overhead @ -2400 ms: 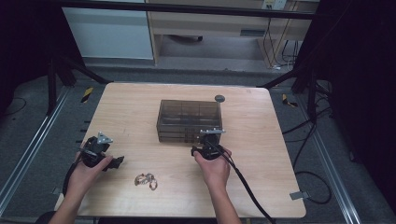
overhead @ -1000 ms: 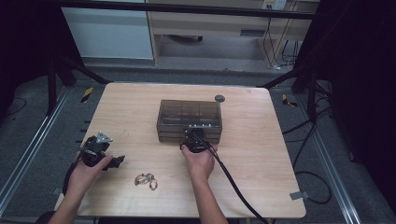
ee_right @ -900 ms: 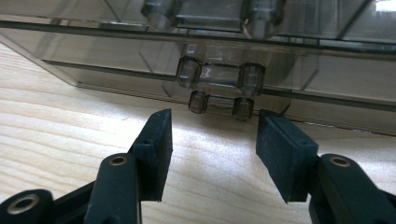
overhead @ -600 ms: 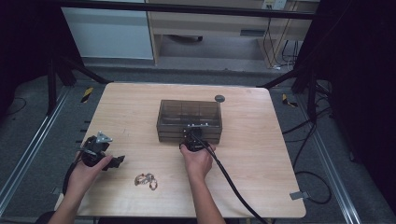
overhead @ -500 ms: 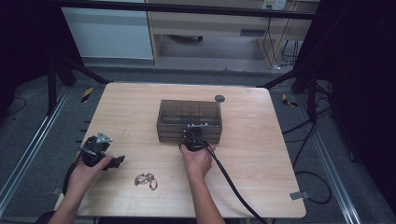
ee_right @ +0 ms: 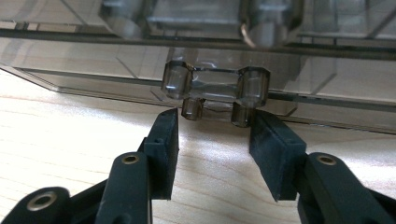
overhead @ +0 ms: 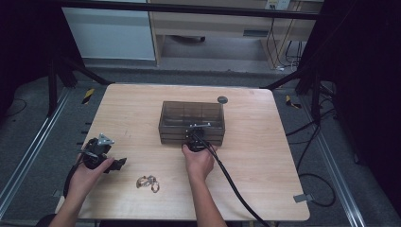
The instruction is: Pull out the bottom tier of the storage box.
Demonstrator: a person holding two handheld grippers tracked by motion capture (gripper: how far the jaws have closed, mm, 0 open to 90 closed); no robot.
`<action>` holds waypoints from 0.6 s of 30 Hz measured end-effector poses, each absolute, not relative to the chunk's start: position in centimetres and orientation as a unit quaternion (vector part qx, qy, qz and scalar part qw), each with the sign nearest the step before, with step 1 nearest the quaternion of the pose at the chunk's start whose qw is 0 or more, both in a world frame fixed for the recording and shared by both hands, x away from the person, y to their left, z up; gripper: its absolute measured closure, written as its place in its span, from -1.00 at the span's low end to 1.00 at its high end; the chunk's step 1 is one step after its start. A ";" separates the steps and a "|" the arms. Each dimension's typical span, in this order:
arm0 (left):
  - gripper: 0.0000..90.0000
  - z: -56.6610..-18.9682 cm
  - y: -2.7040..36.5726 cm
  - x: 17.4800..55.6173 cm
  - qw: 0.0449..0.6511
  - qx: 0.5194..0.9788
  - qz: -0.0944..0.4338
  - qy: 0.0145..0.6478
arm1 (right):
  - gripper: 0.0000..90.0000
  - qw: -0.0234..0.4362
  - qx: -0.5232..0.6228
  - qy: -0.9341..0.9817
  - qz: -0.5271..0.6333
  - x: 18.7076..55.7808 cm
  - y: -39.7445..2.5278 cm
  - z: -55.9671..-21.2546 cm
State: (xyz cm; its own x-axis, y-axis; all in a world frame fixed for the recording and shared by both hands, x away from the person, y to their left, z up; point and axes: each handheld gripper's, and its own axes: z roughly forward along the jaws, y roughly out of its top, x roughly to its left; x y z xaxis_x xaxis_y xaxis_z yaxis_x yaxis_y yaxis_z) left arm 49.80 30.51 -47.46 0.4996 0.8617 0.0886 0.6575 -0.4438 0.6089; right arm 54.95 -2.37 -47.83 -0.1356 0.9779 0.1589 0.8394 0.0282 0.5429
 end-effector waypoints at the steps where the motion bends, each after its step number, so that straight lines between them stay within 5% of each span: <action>1: -0.83 -47.5 30.5 49.8 0.259 0.826 0.198 0.459 | 0.17 0.129 0.646 0.704 0.266 55.0 -2.4 -47.8; 18: -0.83 -47.5 30.5 49.8 0.259 0.826 0.198 0.459 | 0.25 0.121 0.660 0.694 0.261 55.2 -2.3 -47.8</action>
